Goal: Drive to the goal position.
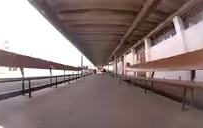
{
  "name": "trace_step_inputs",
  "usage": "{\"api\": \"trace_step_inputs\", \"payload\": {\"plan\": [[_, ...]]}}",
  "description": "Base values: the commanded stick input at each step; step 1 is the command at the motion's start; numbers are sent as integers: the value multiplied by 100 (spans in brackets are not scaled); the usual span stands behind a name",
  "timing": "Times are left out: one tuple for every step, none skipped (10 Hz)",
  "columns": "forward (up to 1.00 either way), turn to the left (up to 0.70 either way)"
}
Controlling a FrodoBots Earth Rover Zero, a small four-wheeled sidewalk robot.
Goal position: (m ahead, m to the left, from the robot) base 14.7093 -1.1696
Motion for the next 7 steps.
{"api": "trace_step_inputs", "payload": {"plan": [[70, 0], [70, 0], [70, 0], [70, 0], [70, 0], [70, 0], [70, 0]]}}
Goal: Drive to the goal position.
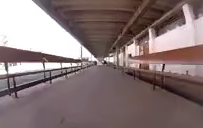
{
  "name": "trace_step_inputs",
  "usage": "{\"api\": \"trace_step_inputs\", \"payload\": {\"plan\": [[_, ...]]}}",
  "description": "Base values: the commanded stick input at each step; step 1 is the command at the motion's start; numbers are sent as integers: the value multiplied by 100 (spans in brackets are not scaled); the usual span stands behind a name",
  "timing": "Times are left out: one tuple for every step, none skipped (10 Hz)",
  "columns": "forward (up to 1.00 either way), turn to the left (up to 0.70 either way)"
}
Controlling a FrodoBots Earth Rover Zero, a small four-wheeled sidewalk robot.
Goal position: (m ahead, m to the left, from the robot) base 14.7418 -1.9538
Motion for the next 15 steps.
{"api": "trace_step_inputs", "payload": {"plan": [[70, 0], [70, 0], [70, 0], [70, 0], [70, 0], [70, 0], [70, 0], [70, 0], [70, 0], [70, 0], [70, 10], [70, 18], [70, 4], [70, 0], [70, 0]]}}
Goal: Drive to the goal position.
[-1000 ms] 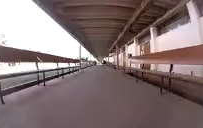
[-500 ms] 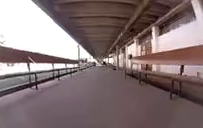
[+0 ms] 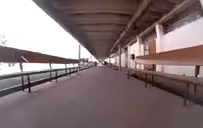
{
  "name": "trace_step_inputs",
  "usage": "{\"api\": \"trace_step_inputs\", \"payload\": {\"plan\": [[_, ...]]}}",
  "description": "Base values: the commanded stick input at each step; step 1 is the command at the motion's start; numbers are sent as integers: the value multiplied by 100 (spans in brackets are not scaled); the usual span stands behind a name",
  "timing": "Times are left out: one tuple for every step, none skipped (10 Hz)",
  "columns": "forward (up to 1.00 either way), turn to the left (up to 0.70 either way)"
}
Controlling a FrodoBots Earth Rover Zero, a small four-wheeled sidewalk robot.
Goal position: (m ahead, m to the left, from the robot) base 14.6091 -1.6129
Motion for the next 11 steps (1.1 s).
{"api": "trace_step_inputs", "payload": {"plan": [[70, 0], [70, 0], [70, 0], [70, 0], [70, 0], [70, 0], [70, 0], [70, 0], [70, 0], [70, 0], [70, 0]]}}
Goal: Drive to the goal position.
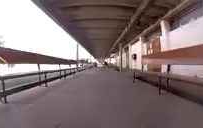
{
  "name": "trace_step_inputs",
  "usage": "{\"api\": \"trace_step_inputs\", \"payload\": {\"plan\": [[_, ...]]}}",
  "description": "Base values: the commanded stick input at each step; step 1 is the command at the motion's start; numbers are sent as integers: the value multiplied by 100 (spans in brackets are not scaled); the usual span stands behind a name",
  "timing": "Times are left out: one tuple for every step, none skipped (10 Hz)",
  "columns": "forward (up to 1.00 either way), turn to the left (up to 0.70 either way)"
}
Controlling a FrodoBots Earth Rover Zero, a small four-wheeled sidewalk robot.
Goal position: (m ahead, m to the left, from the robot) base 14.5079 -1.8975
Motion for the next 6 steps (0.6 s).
{"api": "trace_step_inputs", "payload": {"plan": [[70, 0], [70, 0], [70, 0], [70, 0], [70, 0], [70, 0]]}}
